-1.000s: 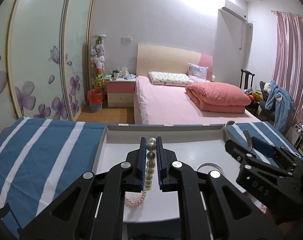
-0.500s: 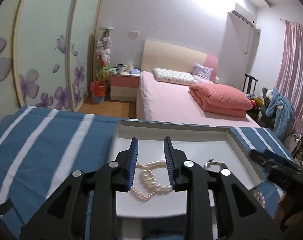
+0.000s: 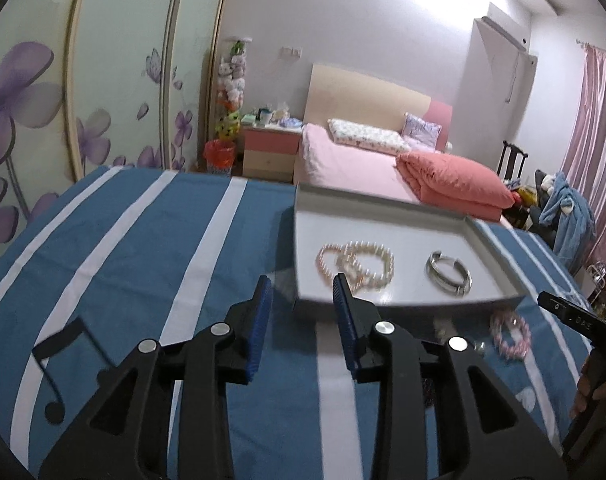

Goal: Organize jewelry
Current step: 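Move right tool to pink bead bracelet while left tool moves to black bead bracelet, then close right tool on pink bead bracelet while left tool closes on black bead bracelet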

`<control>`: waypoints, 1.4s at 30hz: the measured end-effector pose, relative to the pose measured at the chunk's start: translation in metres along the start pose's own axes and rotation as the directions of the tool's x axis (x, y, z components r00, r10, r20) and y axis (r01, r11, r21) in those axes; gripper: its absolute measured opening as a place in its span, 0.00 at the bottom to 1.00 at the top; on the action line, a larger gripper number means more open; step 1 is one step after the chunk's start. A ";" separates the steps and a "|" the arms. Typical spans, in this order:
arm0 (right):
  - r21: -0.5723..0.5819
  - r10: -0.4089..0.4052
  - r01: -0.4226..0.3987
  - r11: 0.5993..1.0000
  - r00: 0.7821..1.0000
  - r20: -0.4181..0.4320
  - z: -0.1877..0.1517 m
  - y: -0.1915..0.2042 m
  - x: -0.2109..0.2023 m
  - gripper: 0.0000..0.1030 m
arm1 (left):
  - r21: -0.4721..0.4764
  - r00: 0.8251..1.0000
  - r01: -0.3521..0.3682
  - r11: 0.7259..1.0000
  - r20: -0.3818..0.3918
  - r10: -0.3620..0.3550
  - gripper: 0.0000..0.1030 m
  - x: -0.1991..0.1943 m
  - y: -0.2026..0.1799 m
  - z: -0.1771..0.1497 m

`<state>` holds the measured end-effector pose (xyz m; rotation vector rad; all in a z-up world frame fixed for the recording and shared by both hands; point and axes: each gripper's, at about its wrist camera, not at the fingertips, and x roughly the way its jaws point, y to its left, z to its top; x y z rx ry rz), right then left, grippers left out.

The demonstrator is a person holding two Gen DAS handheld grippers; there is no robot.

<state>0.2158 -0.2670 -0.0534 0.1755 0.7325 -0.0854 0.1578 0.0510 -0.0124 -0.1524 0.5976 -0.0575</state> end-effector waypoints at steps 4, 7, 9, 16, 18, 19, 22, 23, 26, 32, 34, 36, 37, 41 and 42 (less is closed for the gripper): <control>-0.011 -0.028 0.027 1.000 0.996 -0.089 -0.009 -0.001 0.018 0.44 | -0.005 0.999 0.012 1.000 -0.041 -0.013 0.33 0.001 0.002 -0.007; -0.038 -0.055 0.051 0.998 0.993 -0.108 -0.012 0.001 0.026 0.43 | 0.002 0.998 0.027 1.000 -0.059 -0.027 0.40 0.003 -0.003 -0.011; -0.058 -0.077 0.070 0.996 0.990 -0.122 -0.013 0.004 0.033 0.41 | 0.018 0.998 0.032 0.999 -0.060 -0.031 0.44 0.002 -0.007 -0.015; -0.112 -0.094 0.078 0.991 0.985 -0.142 -0.027 0.008 0.033 0.14 | 0.078 0.993 0.046 0.996 -0.109 -0.037 0.48 0.014 -0.024 -0.026; -0.132 -0.089 0.070 0.989 0.986 -0.138 -0.032 0.009 0.029 0.14 | 0.089 0.990 0.051 0.995 -0.136 -0.039 0.47 0.023 -0.028 -0.027; -0.139 -0.085 0.065 0.988 0.987 -0.139 -0.034 0.010 0.027 0.14 | 0.095 0.988 0.052 0.994 -0.152 -0.037 0.46 0.029 -0.030 -0.028; -0.138 -0.071 0.051 0.989 0.988 -0.141 -0.036 0.008 0.023 0.14 | 0.116 0.979 0.061 0.991 -0.202 -0.036 0.40 0.046 -0.035 -0.032; -0.135 -0.067 0.048 0.990 0.988 -0.141 -0.036 0.007 0.023 0.14 | 0.126 0.975 0.064 0.990 -0.217 -0.036 0.39 0.051 -0.037 -0.033; -0.133 -0.065 0.046 0.990 0.988 -0.142 -0.035 0.006 0.022 0.14 | 0.160 0.968 0.075 0.984 -0.249 -0.033 0.36 0.062 -0.044 -0.037; -0.126 -0.055 0.036 0.991 0.988 -0.145 -0.034 0.004 0.022 0.14 | 0.214 0.961 0.083 0.973 -0.274 -0.022 0.34 0.073 -0.053 -0.040; -0.126 -0.054 0.036 0.991 0.988 -0.145 -0.034 0.005 0.022 0.14 | 0.225 0.956 0.080 0.971 -0.295 -0.010 0.20 0.077 -0.054 -0.042; -0.123 -0.051 0.033 0.992 0.988 -0.146 -0.034 0.004 0.022 0.14 | 0.246 0.957 0.046 0.968 -0.288 0.027 0.07 0.076 -0.054 -0.042; -0.121 -0.049 0.032 0.992 0.988 -0.146 -0.034 0.004 0.022 0.14 | 0.251 0.958 0.038 0.967 -0.284 0.036 0.07 0.076 -0.053 -0.041; -0.118 -0.045 0.028 0.993 0.988 -0.147 -0.034 0.003 0.021 0.14 | 0.245 0.956 -0.041 0.969 -0.273 0.109 0.06 0.071 -0.032 -0.041; -0.118 -0.044 0.027 0.993 0.988 -0.147 -0.034 0.003 0.021 0.14 | 0.240 0.955 -0.058 0.969 -0.270 0.124 0.06 0.069 -0.026 -0.041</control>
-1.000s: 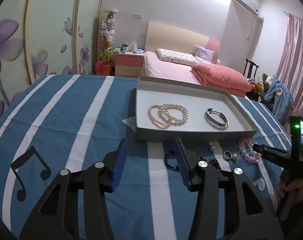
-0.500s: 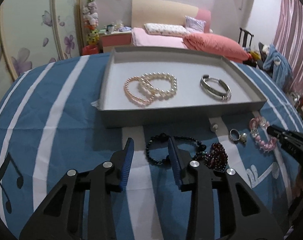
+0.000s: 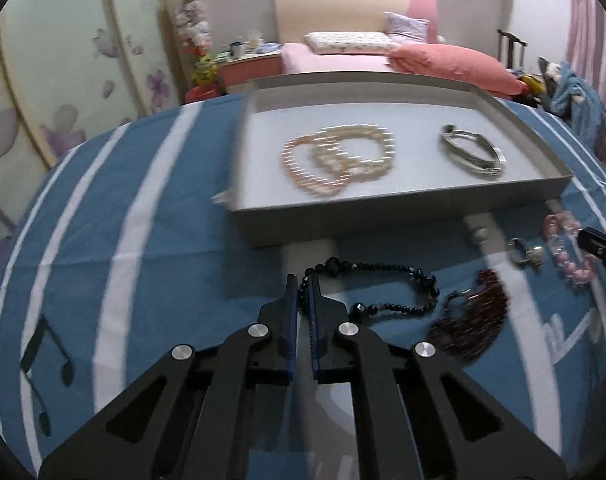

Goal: Organize jewelry
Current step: 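Close right tool on pink bead bracelet while left tool closes on black bead bracelet, then carry both bead bracelets into the grey tray and open both tools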

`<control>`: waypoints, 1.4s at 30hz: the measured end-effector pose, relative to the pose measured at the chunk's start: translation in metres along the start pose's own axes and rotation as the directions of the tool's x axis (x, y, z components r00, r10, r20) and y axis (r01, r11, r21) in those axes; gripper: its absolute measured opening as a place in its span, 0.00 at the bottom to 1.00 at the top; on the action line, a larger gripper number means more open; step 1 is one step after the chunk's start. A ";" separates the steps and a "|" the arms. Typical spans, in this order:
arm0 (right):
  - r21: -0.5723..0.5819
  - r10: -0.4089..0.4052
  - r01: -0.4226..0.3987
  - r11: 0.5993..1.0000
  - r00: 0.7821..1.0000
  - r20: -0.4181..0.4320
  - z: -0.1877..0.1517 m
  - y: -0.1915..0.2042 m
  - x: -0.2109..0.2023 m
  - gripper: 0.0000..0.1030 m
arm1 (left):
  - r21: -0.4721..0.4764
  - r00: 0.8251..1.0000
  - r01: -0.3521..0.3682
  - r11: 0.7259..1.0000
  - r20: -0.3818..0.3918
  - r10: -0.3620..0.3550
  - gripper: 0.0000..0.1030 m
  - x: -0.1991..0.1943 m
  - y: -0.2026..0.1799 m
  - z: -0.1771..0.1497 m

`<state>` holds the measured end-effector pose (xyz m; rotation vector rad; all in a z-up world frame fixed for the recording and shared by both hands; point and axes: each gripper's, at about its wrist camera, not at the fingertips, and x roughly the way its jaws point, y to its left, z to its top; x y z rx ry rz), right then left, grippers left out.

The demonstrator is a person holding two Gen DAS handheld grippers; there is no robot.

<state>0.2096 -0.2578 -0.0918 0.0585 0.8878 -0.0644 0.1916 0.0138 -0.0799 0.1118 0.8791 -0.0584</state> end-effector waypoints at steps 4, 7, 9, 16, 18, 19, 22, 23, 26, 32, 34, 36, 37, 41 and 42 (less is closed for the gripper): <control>-0.001 -0.001 0.001 1.000 1.000 0.000 0.000 0.000 0.000 0.14 | -0.024 1.000 0.000 1.000 0.000 0.000 0.06 -0.004 0.015 -0.005; -0.001 -0.001 0.001 1.000 1.000 0.000 0.000 0.000 0.000 0.14 | -0.024 1.000 0.006 1.000 0.002 -0.006 0.06 -0.006 0.017 -0.008; -0.001 -0.001 0.001 1.000 1.000 0.000 0.000 0.000 0.000 0.14 | -0.020 1.000 0.003 1.000 0.001 -0.003 0.06 -0.006 0.017 -0.008; 0.000 -0.001 0.001 1.000 1.000 0.000 0.000 0.000 0.000 0.14 | -0.028 1.000 0.013 1.000 0.001 -0.013 0.07 -0.006 0.016 -0.007; -0.001 -0.001 0.001 1.000 1.000 0.000 0.000 0.000 0.000 0.14 | -0.029 1.000 0.015 0.999 0.001 -0.015 0.07 -0.006 0.017 -0.007; -0.001 -0.002 0.002 1.000 1.000 0.000 0.000 0.000 0.000 0.14 | -0.030 1.000 0.016 0.999 0.001 -0.016 0.07 -0.006 0.017 -0.007; -0.008 -0.008 0.008 1.000 1.000 -0.001 0.000 0.001 0.000 0.14 | -0.031 1.000 0.017 0.999 0.001 -0.017 0.06 -0.006 0.018 -0.007; -0.014 -0.012 0.012 1.000 1.000 0.000 0.000 0.002 0.000 0.14 | -0.033 1.000 0.019 0.999 0.001 -0.019 0.06 -0.006 0.018 -0.007; -0.003 0.018 -0.018 1.000 1.000 0.000 0.001 0.000 0.000 0.13 | -0.060 0.999 0.042 0.997 0.005 -0.041 0.04 -0.007 0.023 -0.008; 0.103 0.181 -0.192 0.976 0.977 0.110 0.005 -0.014 -0.032 0.13 | -0.156 0.988 0.147 0.977 0.070 -0.137 0.04 -0.024 0.037 -0.015; 0.114 0.219 -0.236 0.965 0.965 0.145 0.005 -0.012 -0.042 0.13 | -0.173 0.981 0.183 0.968 0.103 -0.167 0.04 -0.033 0.040 -0.014; 0.116 0.253 -0.275 0.954 0.952 0.173 0.004 -0.010 -0.050 0.13 | -0.182 0.973 0.211 0.960 0.135 -0.188 0.04 -0.042 0.039 -0.013; 0.116 0.273 -0.297 0.948 0.943 0.189 0.003 -0.008 -0.054 0.13 | -0.185 0.967 0.229 0.956 0.154 -0.201 0.04 -0.047 0.038 -0.012; 0.112 0.320 -0.350 0.930 0.921 0.221 0.000 0.000 -0.063 0.13 | -0.185 0.955 0.263 0.947 0.187 -0.229 0.04 -0.057 0.033 -0.013; 0.111 0.327 -0.357 0.927 0.918 0.223 -0.001 0.003 -0.065 0.13 | -0.185 0.953 0.269 0.945 0.191 -0.234 0.04 -0.058 0.034 -0.014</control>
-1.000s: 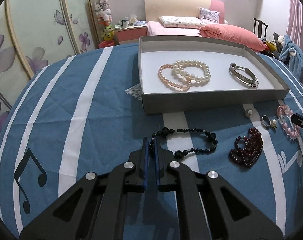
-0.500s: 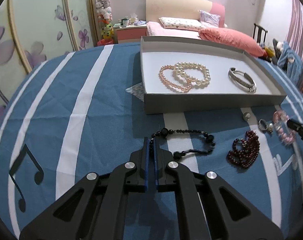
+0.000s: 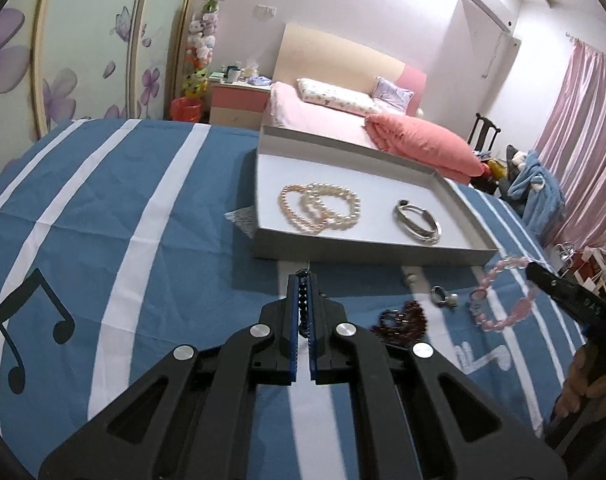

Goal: Organize jewelry
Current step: 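Carry both bead bracelets into the grey tray and open both tools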

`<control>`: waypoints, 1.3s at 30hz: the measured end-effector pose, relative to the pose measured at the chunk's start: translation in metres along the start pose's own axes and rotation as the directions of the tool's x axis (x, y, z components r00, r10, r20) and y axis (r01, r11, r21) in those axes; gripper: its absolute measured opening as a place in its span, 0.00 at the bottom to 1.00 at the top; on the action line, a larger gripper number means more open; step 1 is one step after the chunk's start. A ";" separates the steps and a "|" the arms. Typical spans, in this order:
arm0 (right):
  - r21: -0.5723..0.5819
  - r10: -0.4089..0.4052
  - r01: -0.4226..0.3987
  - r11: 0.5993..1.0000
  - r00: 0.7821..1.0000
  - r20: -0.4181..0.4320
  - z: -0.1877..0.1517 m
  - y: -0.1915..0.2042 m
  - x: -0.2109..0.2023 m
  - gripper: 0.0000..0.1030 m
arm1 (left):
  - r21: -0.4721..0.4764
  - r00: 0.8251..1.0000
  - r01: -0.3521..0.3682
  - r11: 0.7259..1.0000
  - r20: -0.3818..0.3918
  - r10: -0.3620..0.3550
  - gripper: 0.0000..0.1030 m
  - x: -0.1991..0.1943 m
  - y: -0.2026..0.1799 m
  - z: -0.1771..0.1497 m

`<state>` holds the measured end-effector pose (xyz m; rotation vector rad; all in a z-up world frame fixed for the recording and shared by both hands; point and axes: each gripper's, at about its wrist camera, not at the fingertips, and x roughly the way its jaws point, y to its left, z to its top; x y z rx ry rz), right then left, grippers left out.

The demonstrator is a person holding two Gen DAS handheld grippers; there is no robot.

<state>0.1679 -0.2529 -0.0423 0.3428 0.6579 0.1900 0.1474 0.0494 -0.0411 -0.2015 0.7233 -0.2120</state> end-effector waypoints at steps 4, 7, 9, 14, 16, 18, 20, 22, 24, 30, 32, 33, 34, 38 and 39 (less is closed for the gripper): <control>0.003 0.031 -0.031 1.000 0.999 0.009 -0.002 0.009 -0.003 0.13 | 0.005 1.000 0.013 1.000 0.016 -0.013 0.04 -0.004 -0.008 0.000; 0.003 0.047 -0.047 0.999 0.999 0.016 -0.004 0.014 -0.004 0.13 | 0.012 0.999 0.020 1.000 0.028 -0.020 0.04 -0.006 -0.013 0.000; 0.006 0.057 -0.057 0.998 0.998 0.019 -0.004 0.017 -0.005 0.13 | 0.017 0.999 0.023 1.000 0.037 -0.023 0.04 -0.009 -0.016 -0.001; -0.009 0.065 -0.065 0.998 0.997 0.038 -0.006 0.026 -0.010 0.13 | 0.032 0.998 0.023 0.999 0.065 -0.025 0.04 -0.013 -0.025 -0.003; -0.021 0.063 -0.062 0.998 0.997 0.049 -0.006 0.029 -0.011 0.13 | 0.040 0.997 0.019 0.999 0.079 -0.022 0.04 -0.016 -0.029 -0.004; -0.037 0.055 -0.053 0.998 0.997 0.061 -0.007 0.033 -0.013 0.13 | 0.046 0.996 0.014 0.999 0.092 -0.018 0.04 -0.019 -0.032 -0.005; -0.047 0.054 -0.050 0.998 0.996 0.071 -0.007 0.038 -0.015 0.13 | 0.053 0.994 0.007 0.999 0.110 -0.013 0.04 -0.022 -0.036 -0.005; -0.064 0.047 -0.042 0.997 0.995 0.086 -0.007 0.042 -0.018 0.13 | 0.061 0.992 -0.001 0.998 0.126 -0.007 0.04 -0.026 -0.039 -0.006; -0.081 0.041 -0.033 0.996 0.994 0.103 -0.006 0.046 -0.021 0.13 | 0.070 0.990 -0.007 0.998 0.142 -0.003 0.04 -0.029 -0.043 -0.006; -0.128 0.028 -0.007 0.992 0.987 0.157 -0.006 0.060 -0.031 0.13 | 0.095 0.982 -0.030 0.995 0.189 0.011 0.04 -0.037 -0.054 -0.005; -0.145 0.020 0.006 0.989 0.984 0.177 -0.006 0.065 -0.034 0.13 | 0.105 0.978 -0.043 0.994 0.208 0.020 0.04 -0.039 -0.058 -0.004; -0.158 0.014 0.016 0.987 0.981 0.192 -0.007 0.068 -0.036 0.13 | 0.110 0.976 -0.050 0.993 0.217 0.026 0.04 -0.040 -0.060 -0.004; -0.167 0.011 0.023 0.986 0.979 0.202 -0.007 0.070 -0.037 0.13 | 0.116 0.973 -0.057 0.992 0.228 0.030 0.04 -0.041 -0.062 -0.004; -0.206 0.002 0.052 0.977 0.968 0.252 -0.006 0.081 -0.044 0.13 | 0.131 0.964 -0.077 0.988 0.261 0.041 0.04 -0.045 -0.069 0.000; -0.217 0.000 0.059 0.974 0.964 0.264 -0.006 0.085 -0.045 0.13 | 0.134 0.962 -0.082 0.988 0.269 0.043 0.04 -0.046 -0.071 0.001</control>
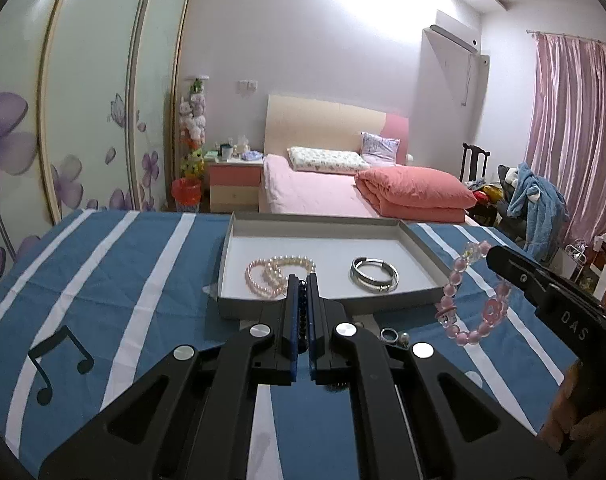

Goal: Organize jewelry
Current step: 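Carry both bead bracelets into the grey tray and open both tools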

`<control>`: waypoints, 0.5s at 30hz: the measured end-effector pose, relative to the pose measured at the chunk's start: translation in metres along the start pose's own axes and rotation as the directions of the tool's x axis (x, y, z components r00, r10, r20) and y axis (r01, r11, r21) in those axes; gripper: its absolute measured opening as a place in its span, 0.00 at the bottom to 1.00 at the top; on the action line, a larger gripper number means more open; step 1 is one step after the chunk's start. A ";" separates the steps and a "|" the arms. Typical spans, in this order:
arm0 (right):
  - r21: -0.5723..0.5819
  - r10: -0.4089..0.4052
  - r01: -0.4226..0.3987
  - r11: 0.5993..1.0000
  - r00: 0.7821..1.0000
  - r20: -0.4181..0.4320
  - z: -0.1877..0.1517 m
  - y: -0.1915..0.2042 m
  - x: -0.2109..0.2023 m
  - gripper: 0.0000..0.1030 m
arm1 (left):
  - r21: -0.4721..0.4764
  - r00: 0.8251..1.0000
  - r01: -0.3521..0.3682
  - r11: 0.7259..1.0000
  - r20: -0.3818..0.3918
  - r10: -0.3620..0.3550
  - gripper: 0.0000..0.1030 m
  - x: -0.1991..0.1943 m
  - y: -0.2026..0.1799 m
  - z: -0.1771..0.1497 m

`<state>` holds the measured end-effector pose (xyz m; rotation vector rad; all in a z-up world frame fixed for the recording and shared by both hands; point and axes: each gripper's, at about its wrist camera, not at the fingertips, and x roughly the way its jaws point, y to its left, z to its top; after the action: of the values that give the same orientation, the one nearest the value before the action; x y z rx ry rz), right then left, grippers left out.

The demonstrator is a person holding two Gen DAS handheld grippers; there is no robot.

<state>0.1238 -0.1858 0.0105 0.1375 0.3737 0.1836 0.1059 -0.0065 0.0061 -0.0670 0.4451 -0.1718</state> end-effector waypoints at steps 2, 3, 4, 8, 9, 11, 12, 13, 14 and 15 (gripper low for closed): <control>-0.029 -0.012 0.013 0.999 0.999 0.034 0.004 0.005 -0.004 0.13 | 0.012 1.000 -0.009 1.000 0.019 0.009 0.04 -0.001 -0.004 0.003; -0.039 -0.016 0.018 0.999 0.999 0.046 0.005 0.006 -0.004 0.13 | 0.017 1.000 -0.014 1.000 0.027 0.013 0.04 -0.002 -0.005 0.005; -0.053 -0.023 0.026 0.998 0.998 0.065 0.008 0.009 -0.006 0.13 | 0.023 0.999 -0.021 1.000 0.036 0.020 0.04 -0.002 -0.006 0.007; -0.091 -0.044 0.056 0.994 0.991 0.125 0.014 0.016 -0.008 0.13 | 0.037 0.996 -0.053 0.998 0.072 0.050 0.04 -0.002 -0.010 0.014; -0.101 -0.049 0.064 0.993 0.989 0.140 0.016 0.018 -0.008 0.13 | 0.037 0.995 -0.058 0.998 0.078 0.054 0.04 -0.002 -0.010 0.014; -0.110 -0.054 0.072 0.991 0.986 0.158 0.019 0.022 -0.007 0.13 | 0.040 0.993 -0.074 0.996 0.095 0.070 0.04 -0.003 -0.012 0.016; -0.113 -0.056 0.075 0.991 0.985 0.165 0.020 0.022 -0.007 0.13 | 0.040 0.992 -0.080 0.996 0.100 0.076 0.04 -0.002 -0.013 0.018; -0.115 -0.059 0.080 0.990 0.983 0.174 0.022 0.022 -0.006 0.13 | 0.040 0.991 -0.087 0.995 0.105 0.083 0.04 -0.001 -0.014 0.019; -0.117 -0.061 0.083 0.990 0.982 0.179 0.023 0.023 -0.005 0.13 | 0.039 0.990 -0.093 0.995 0.108 0.088 0.04 0.000 -0.014 0.021; -0.116 -0.061 0.083 0.990 0.982 0.181 0.024 0.022 -0.005 0.13 | 0.038 0.990 -0.096 0.995 0.110 0.091 0.04 0.000 -0.015 0.022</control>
<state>0.1252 -0.1676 0.0378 0.0181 0.1889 0.1208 0.1132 -0.0203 0.0269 -0.0126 0.3355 -0.0849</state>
